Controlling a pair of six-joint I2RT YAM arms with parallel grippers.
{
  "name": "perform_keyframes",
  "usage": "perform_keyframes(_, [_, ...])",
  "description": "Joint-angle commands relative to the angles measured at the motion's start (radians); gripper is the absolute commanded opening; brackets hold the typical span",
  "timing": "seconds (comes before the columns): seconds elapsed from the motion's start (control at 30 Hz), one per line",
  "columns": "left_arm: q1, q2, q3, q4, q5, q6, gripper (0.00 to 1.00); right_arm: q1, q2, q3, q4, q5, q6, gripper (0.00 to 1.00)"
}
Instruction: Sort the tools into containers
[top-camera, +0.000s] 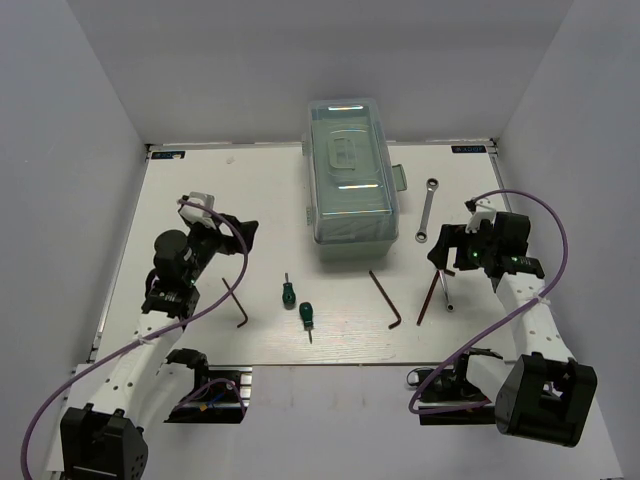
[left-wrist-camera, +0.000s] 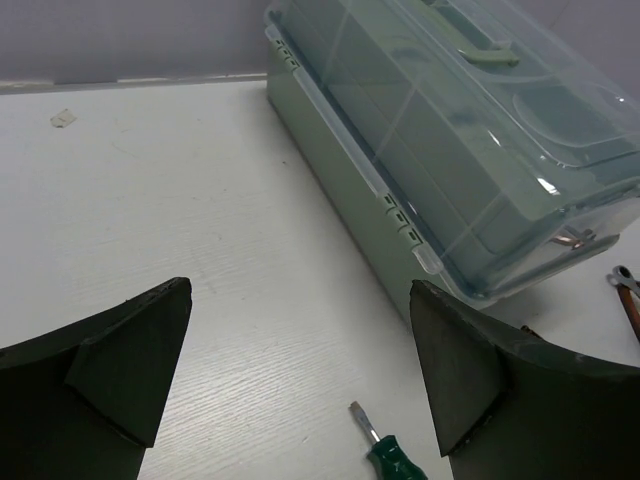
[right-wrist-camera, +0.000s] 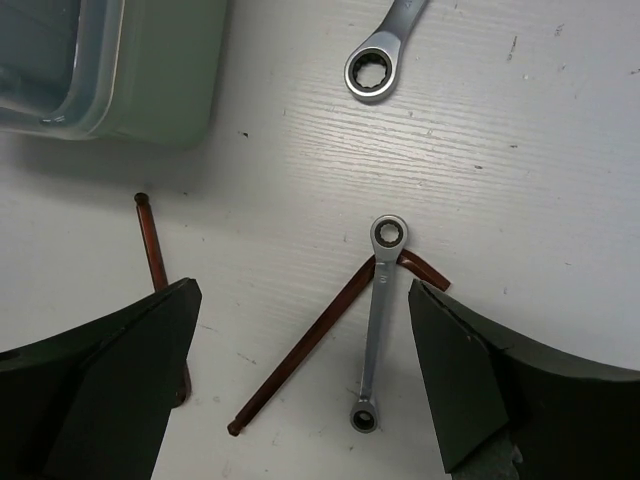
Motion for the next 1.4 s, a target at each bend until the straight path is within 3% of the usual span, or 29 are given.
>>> perform_keyframes(0.0, [0.004, 0.012, 0.040, 0.014, 0.046, -0.026, 1.00, -0.009, -0.023, 0.038, 0.034, -0.007, 0.037, 0.91])
perform_keyframes(0.3, [0.004, 0.055, 0.058, 0.003, 0.077, -0.055, 1.00, -0.025, -0.017, 0.036, 0.019, -0.076, 0.004, 0.91])
perform_keyframes(0.37, [0.004, 0.069, 0.067, 0.003, 0.113, -0.055, 0.92, -0.027, -0.024, 0.026, -0.019, -0.184, -0.079, 0.91])
perform_keyframes(0.4, [0.004, 0.086, 0.067, 0.017, 0.126, -0.055, 0.85, -0.025, -0.020, 0.011, -0.025, -0.221, -0.196, 0.91])
perform_keyframes(0.43, [0.004, 0.096, 0.067, 0.017, 0.147, -0.055, 0.57, -0.016, -0.009, 0.030, -0.054, -0.234, -0.194, 0.79])
perform_keyframes(0.5, [0.004, 0.147, 0.079, 0.017, 0.170, -0.055, 0.20, -0.009, 0.028, 0.102, -0.099, -0.291, -0.191, 0.44])
perform_keyframes(0.53, [0.004, 0.170, 0.090, 0.017, 0.202, -0.066, 0.00, -0.004, 0.039, 0.187, -0.137, -0.301, -0.208, 0.07])
perform_keyframes(0.57, [0.004, 0.193, 0.115, -0.001, 0.221, -0.066, 0.00, 0.008, 0.046, 0.216, -0.144, -0.297, -0.205, 0.00])
perform_keyframes(0.6, [0.004, 0.246, 0.129, -0.012, 0.241, -0.066, 0.00, 0.027, 0.075, 0.243, -0.138, -0.288, -0.205, 0.00])
perform_keyframes(0.67, [0.004, 0.299, 0.167, -0.046, 0.291, -0.066, 0.19, 0.071, 0.106, 0.384, -0.171, -0.263, -0.196, 0.00])
perform_keyframes(0.7, [0.004, 0.320, 0.178, -0.057, 0.317, -0.055, 0.35, 0.086, 0.146, 0.427, -0.186, -0.257, -0.196, 0.00])
perform_keyframes(0.73, [0.004, 0.357, 0.187, -0.066, 0.327, -0.055, 0.50, 0.099, 0.195, 0.513, -0.196, -0.254, -0.187, 0.06])
perform_keyframes(0.77, [0.004, 0.371, 0.199, -0.077, 0.327, -0.055, 0.70, 0.112, 0.244, 0.594, -0.208, -0.248, -0.176, 0.30])
perform_keyframes(0.8, [0.004, 0.371, 0.199, -0.077, 0.336, -0.055, 0.76, 0.161, 0.269, 0.631, -0.232, -0.223, -0.167, 0.43])
perform_keyframes(0.9, [0.004, 0.383, 0.199, -0.054, 0.346, -0.055, 0.83, 0.218, 0.396, 0.841, -0.246, -0.188, -0.113, 0.58])
perform_keyframes(1.07, [0.004, 0.394, 0.201, 0.044, 0.357, -0.101, 0.80, 0.310, 0.613, 1.024, -0.180, -0.163, 0.016, 0.58])
perform_keyframes(1.13, [0.004, 0.405, 0.201, 0.103, 0.380, -0.133, 0.51, 0.379, 0.704, 1.203, -0.199, -0.139, 0.069, 0.53])
perform_keyframes(1.2, [0.004, 0.432, 0.213, 0.170, 0.380, -0.191, 0.00, 0.421, 0.810, 1.351, -0.197, -0.121, 0.133, 0.44])
perform_keyframes(1.27, [0.004, 0.472, 0.233, 0.208, 0.391, -0.214, 0.00, 0.462, 0.844, 1.353, -0.130, -0.055, 0.160, 0.38])
perform_keyframes(1.3, [0.004, 0.486, 0.233, 0.218, 0.391, -0.228, 0.02, 0.482, 0.850, 1.350, -0.081, -0.045, 0.190, 0.30])
perform_keyframes(1.37, [0.004, 0.515, 0.256, 0.227, 0.391, -0.228, 0.22, 0.507, 0.868, 1.377, -0.032, -0.030, 0.218, 0.28])
